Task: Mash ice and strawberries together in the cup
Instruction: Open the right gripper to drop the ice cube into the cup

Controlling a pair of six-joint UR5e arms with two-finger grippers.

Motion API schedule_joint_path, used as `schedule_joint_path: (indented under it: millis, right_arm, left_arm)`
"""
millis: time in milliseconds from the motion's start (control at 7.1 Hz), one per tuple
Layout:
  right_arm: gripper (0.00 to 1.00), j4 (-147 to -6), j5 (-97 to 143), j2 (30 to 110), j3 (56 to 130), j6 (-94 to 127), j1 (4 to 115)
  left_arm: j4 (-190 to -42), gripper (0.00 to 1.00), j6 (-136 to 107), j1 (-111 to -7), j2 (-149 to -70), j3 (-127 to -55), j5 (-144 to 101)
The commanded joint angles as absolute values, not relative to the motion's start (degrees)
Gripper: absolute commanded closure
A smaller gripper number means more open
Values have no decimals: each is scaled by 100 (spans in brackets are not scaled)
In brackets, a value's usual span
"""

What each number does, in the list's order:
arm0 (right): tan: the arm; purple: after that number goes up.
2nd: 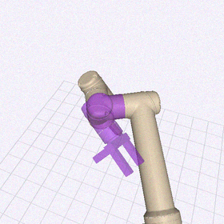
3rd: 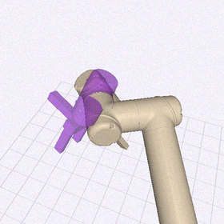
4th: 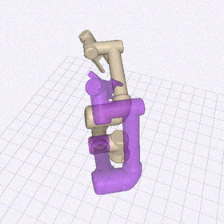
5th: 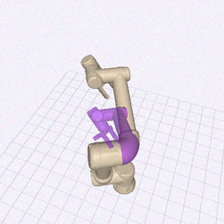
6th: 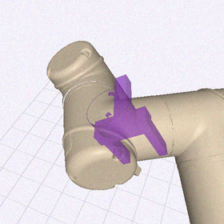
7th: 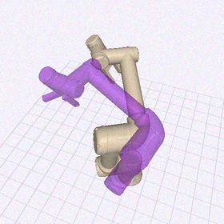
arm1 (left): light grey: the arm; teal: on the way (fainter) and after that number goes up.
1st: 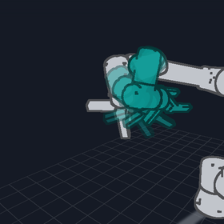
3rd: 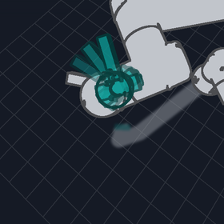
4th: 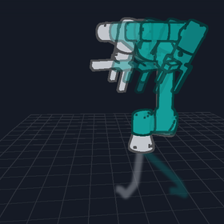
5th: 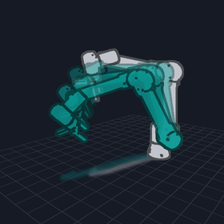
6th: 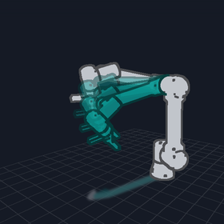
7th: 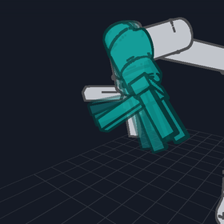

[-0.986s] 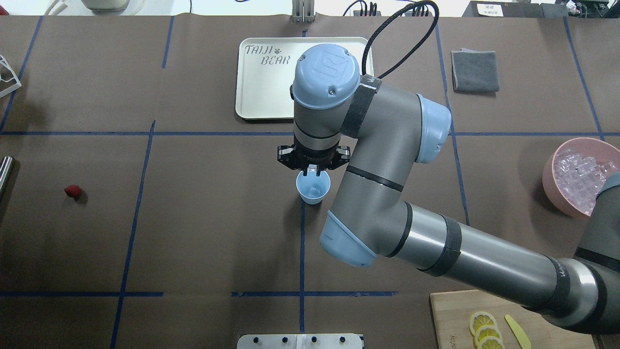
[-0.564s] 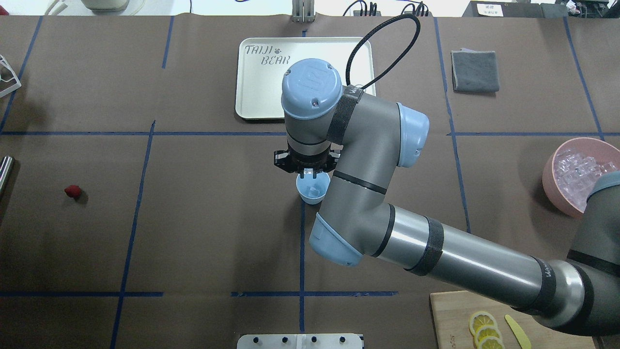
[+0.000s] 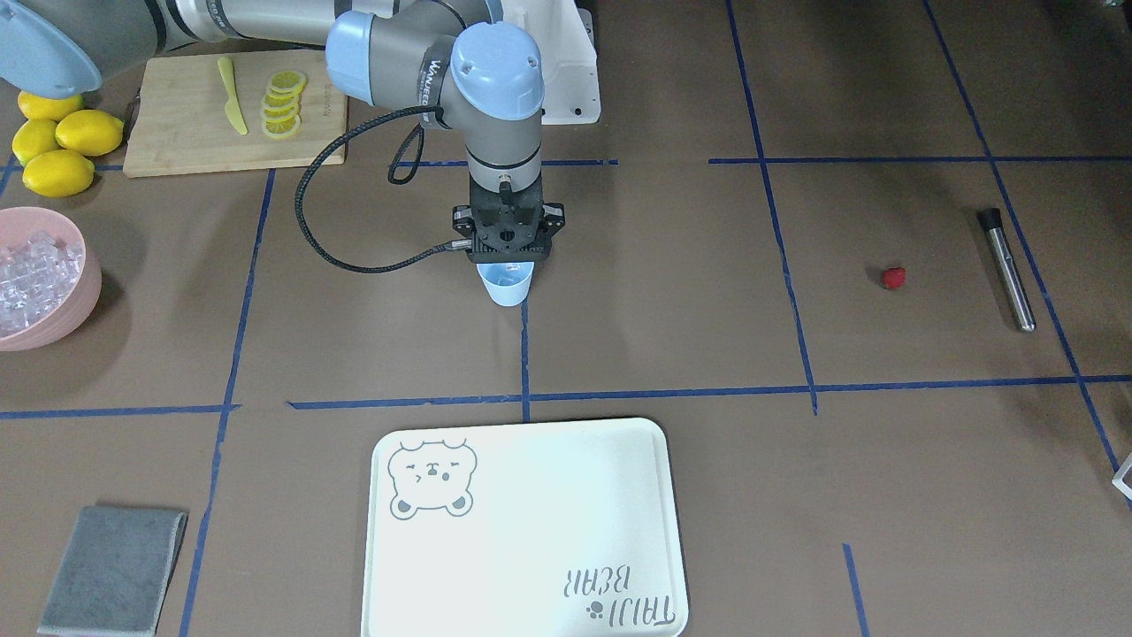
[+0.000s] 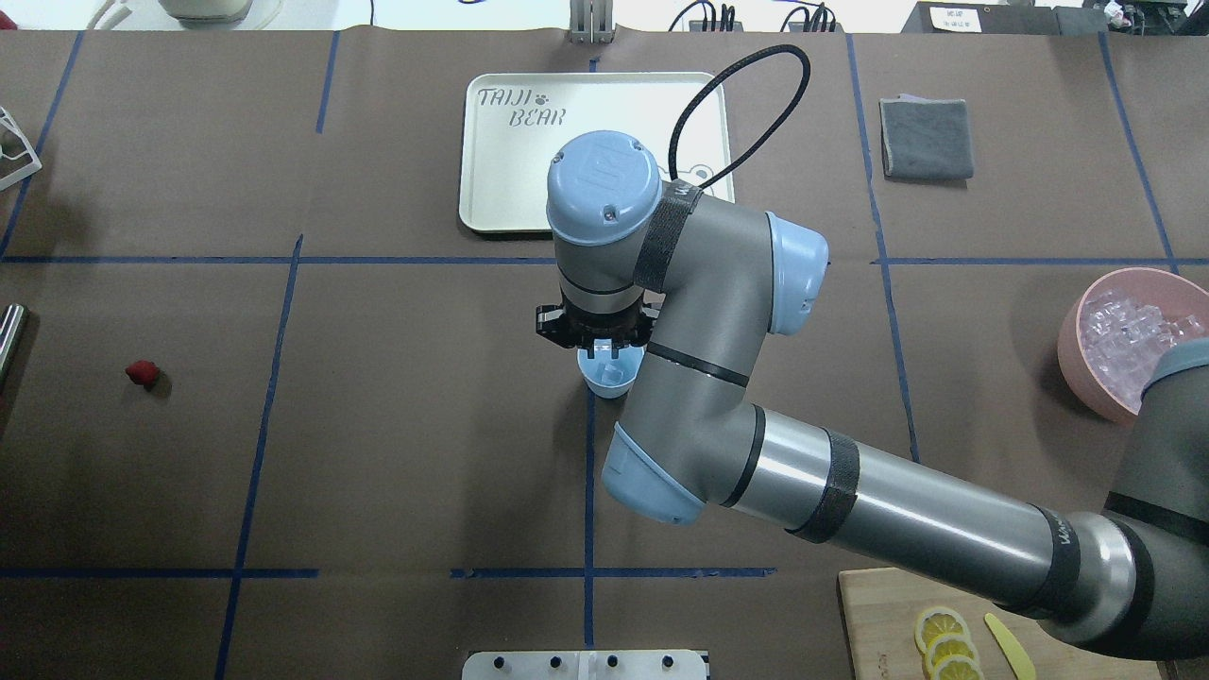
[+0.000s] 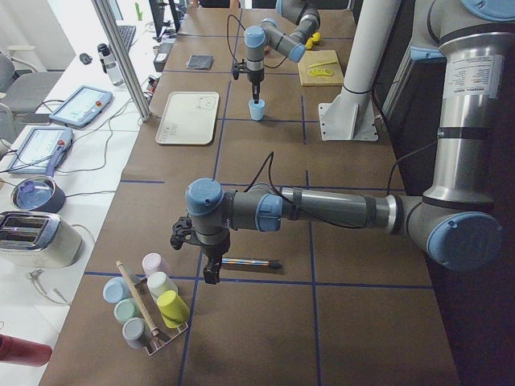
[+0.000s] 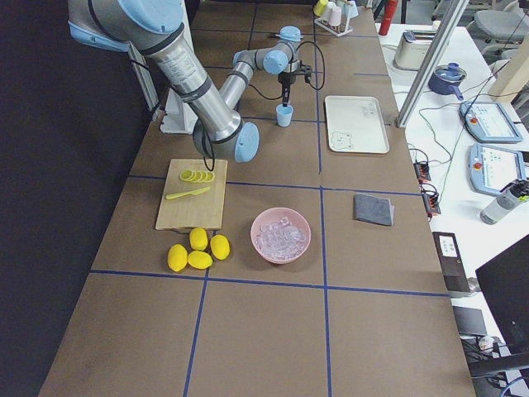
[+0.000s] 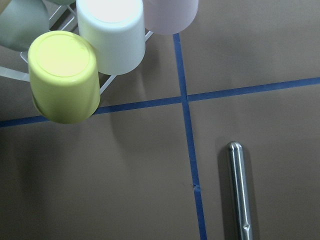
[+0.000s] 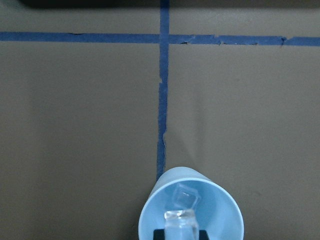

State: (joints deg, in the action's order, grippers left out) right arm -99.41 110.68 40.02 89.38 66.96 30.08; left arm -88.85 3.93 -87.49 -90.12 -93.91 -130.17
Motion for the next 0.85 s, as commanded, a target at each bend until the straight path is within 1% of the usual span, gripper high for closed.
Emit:
schedule_joint_path:
  millis: [0, 282, 423, 564, 704]
  right_arm:
    - [57, -9958, 11083, 3999, 8956, 6715, 3006]
    - [55, -9975, 11083, 4017, 8965, 6724, 3015]
    - [48, -9976, 11083, 4034, 8982, 6724, 3023]
    - [3, -9976, 11100, 4034, 9035, 6715, 3102]
    - [0, -9984, 11118, 4069, 9192, 6724, 3216]
  left_arm:
    - [-8895, 0, 404, -8754, -8982, -9404, -13025]
    - [-8895, 0, 396, -8745, -8982, -9430, -13034]
    - [-8895, 0, 387, -8754, -8982, -9448, -13034]
    - [-8895, 0, 395, -8754, -8982, -9457, -13034]
    - [-8895, 0, 361, -8754, -8982, -9474, -13043]
